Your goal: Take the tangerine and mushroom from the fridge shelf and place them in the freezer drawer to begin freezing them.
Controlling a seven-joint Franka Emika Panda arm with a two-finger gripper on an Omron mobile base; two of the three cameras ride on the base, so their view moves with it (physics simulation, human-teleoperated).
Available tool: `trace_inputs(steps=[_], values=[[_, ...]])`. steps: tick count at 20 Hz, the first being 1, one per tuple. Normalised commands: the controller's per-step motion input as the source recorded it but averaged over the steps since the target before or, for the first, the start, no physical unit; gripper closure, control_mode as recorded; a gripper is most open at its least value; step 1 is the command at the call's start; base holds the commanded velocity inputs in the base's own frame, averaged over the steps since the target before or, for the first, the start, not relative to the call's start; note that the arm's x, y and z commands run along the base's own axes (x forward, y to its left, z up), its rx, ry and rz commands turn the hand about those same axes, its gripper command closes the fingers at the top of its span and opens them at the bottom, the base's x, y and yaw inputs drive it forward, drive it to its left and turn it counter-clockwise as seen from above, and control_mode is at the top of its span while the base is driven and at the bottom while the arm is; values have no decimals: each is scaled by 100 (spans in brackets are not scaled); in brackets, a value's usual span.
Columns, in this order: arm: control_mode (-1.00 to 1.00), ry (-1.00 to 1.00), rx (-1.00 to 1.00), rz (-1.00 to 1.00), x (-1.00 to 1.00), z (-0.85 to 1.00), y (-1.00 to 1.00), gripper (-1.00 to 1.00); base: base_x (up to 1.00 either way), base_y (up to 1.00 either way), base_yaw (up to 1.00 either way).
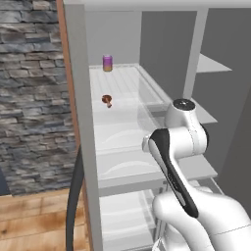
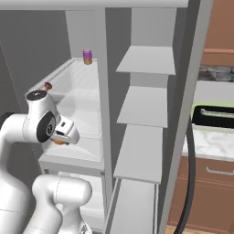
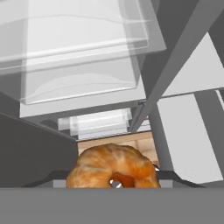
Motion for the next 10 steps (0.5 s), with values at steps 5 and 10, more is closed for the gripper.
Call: trace_inputs(steps=[5,10], values=[[100,0,0,0,0,0,0,100,-57,26,-28],[100,0,0,0,0,0,0,100,-67,43,-40]])
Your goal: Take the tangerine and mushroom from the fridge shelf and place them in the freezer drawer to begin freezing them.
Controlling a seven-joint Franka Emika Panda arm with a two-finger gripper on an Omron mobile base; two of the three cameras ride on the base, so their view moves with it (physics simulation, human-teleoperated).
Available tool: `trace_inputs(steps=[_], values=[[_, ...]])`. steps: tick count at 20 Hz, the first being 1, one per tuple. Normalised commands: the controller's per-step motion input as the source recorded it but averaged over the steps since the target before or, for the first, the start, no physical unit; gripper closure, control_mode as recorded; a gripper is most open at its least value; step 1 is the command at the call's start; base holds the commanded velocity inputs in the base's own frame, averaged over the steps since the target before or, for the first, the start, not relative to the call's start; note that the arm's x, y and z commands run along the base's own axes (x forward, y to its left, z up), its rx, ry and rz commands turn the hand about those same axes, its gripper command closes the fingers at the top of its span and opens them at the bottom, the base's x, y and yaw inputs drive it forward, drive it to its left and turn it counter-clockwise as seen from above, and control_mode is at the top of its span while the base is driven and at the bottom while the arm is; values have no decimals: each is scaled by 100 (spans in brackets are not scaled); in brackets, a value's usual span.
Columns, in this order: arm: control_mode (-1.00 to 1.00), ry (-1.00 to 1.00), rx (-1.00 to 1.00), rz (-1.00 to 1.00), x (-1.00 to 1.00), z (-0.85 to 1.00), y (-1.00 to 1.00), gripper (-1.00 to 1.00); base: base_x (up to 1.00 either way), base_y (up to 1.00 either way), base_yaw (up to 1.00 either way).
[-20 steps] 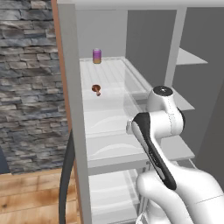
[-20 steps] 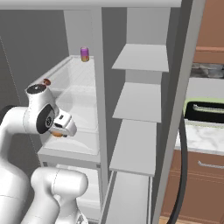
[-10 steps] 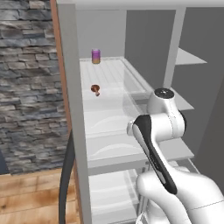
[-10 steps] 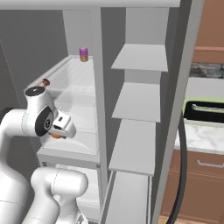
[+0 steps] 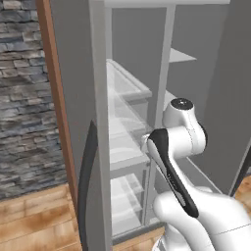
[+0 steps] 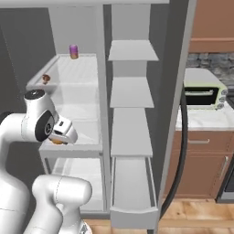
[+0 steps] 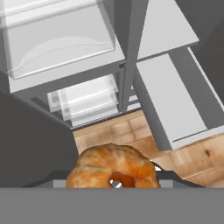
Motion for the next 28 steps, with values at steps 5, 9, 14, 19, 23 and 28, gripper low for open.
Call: trace_inputs(steps=[5,9,14,19,23,28], values=[[100,0,0,0,0,0,0,100,-40,28,-34],[100,0,0,0,0,0,0,100,-31,-26,-32],[-100,0,-1,-3,-10,-2,-2,100,-11,-10,-7],[-100,13,6,-14,13,-25,-82,100,0,0,0],[-100,30,15,-18,41,-47,-76,100,0,0,0],[-100,23,12,-16,32,-40,-58,100,0,0,0]])
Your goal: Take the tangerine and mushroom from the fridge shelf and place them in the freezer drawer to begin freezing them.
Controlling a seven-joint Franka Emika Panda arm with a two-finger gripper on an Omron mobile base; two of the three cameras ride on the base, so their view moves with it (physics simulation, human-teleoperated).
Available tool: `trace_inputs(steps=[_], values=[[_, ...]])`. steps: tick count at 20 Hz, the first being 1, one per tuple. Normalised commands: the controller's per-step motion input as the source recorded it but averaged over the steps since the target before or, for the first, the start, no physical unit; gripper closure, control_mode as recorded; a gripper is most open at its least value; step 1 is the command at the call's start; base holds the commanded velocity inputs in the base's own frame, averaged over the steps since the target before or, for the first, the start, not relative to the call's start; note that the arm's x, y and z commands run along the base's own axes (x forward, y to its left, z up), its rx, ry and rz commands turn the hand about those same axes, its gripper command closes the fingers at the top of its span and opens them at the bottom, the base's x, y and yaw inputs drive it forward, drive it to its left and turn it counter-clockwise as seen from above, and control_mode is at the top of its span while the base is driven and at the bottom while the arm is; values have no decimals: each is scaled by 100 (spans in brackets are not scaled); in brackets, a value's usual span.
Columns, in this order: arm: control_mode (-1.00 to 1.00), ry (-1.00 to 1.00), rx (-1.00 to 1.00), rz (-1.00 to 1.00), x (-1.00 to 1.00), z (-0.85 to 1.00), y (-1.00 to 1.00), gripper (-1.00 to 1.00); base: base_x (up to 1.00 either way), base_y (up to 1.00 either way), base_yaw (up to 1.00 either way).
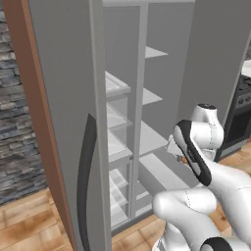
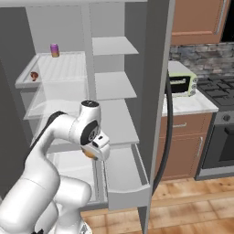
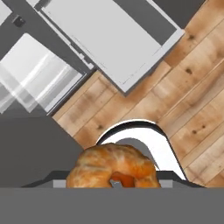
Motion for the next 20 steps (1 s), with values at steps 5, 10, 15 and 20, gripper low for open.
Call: trace_inputs(steps=[5,10,15,20], values=[[-100,12,0,-13,45,-50,-35,100,0,0,0],[-100,4,-8,-11,42,-66,-15,100,0,0,0],[-100,1,-1,-9,43,-75,-14,100,0,0,0],[-100,4,0,-4,24,-50,-25,100,0,0,0]])
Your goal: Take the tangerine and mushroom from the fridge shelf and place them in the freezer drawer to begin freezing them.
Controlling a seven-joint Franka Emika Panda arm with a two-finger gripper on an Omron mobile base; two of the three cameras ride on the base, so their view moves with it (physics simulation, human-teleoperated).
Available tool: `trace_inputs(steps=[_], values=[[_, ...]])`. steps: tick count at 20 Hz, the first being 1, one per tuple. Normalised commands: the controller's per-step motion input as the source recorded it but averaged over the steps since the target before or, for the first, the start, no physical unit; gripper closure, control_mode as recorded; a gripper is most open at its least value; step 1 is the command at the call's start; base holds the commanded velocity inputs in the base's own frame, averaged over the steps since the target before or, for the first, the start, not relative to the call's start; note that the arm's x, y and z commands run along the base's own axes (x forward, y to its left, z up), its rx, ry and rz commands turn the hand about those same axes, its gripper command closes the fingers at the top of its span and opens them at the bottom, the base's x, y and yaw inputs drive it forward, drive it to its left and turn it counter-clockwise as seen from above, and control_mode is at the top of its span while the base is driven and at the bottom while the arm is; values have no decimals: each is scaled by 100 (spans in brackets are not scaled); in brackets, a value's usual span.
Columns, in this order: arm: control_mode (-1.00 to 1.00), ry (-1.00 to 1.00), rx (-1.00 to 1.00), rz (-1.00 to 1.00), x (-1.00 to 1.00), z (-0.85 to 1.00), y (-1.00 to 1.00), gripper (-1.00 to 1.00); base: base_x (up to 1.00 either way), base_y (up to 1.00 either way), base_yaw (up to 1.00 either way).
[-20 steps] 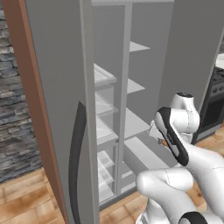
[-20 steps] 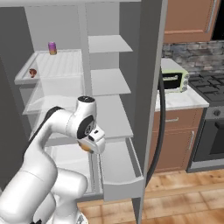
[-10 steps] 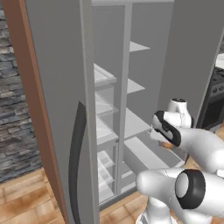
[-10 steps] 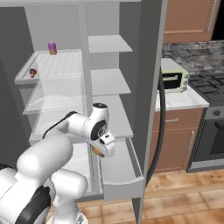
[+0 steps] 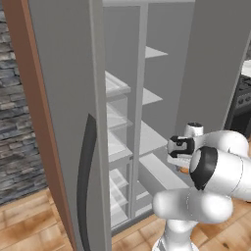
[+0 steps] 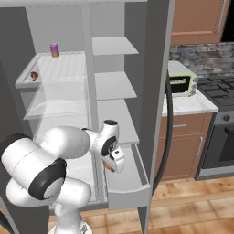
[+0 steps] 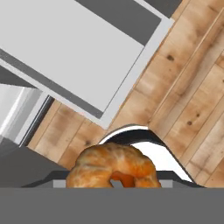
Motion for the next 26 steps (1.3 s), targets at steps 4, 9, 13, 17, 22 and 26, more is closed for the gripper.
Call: trace_inputs(steps=[4,9,13,17,22,26], values=[[-100,4,0,-1,24,-30,-23,100,0,0,0],[-100,4,0,-1,30,-28,-27,100,0,0,0],[-100,4,0,0,35,-46,-19,100,0,0,0],[-100,3,0,0,37,-49,-7,100,0,0,0],[-100,0,0,0,46,-45,-5,100,0,0,0],[-100,0,0,0,32,-42,-10,100,0,0,0]])
